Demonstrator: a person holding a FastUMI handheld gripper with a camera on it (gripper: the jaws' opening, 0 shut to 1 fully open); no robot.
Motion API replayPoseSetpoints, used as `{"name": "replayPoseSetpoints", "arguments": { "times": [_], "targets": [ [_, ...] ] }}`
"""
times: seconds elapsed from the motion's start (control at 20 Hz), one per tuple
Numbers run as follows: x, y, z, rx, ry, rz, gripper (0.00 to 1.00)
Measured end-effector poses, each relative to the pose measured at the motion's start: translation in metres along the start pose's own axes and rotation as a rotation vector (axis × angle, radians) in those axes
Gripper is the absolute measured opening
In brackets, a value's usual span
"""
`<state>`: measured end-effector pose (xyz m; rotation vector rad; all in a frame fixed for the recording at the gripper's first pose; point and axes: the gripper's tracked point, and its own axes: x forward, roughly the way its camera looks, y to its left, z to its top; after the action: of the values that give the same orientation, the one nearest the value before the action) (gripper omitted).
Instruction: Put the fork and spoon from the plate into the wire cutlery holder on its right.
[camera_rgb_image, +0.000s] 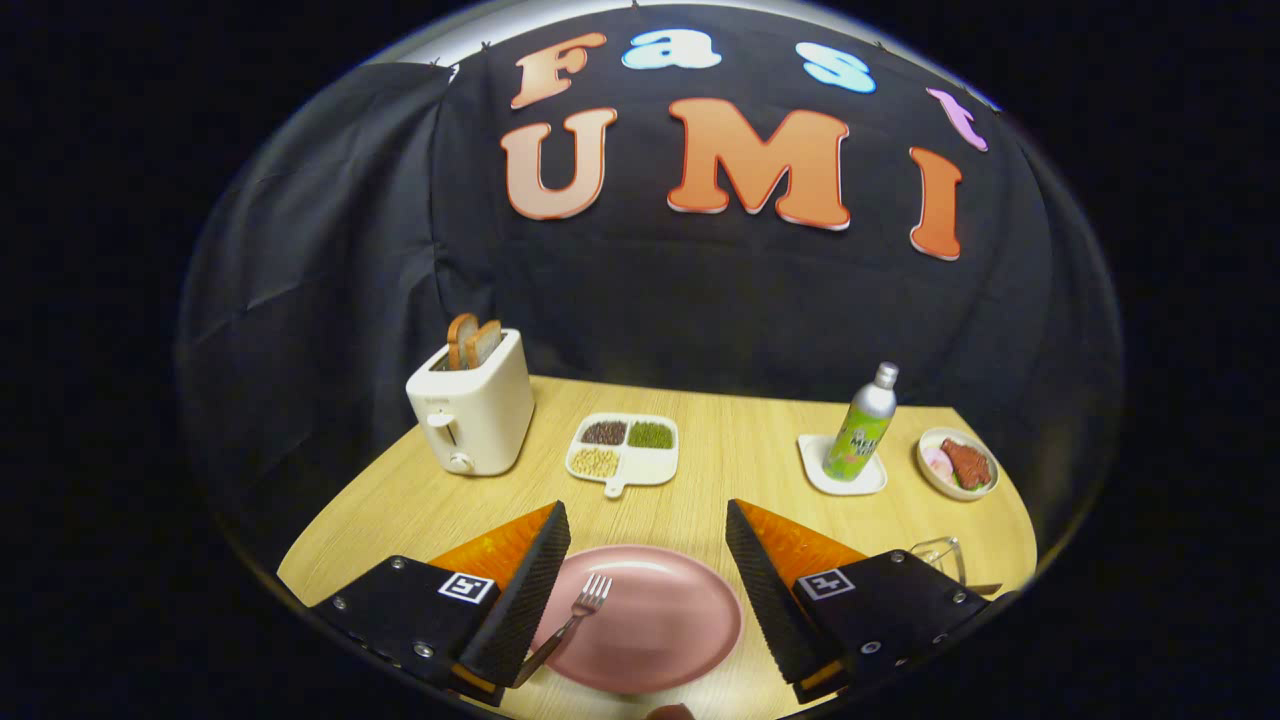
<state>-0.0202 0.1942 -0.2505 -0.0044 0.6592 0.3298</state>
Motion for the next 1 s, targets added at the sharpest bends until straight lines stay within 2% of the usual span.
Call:
{"name": "replayPoseSetpoints", "arguments": {
  "times": [0.4,0.6,0.7,0.85,1.0],
  "targets": [
    [0.016,0.029,-0.114,0.010,0.369,0.009,0.94],
    [0.021,0.037,-0.135,-0.020,0.441,0.016,0.95],
    [0.018,0.050,-0.143,-0.008,0.473,0.070,0.94],
    [0.015,0.046,-0.151,-0.016,0.509,0.059,0.77],
    [0.014,0.039,-0.156,0.021,0.535,0.044,0.69]
  ]
}}
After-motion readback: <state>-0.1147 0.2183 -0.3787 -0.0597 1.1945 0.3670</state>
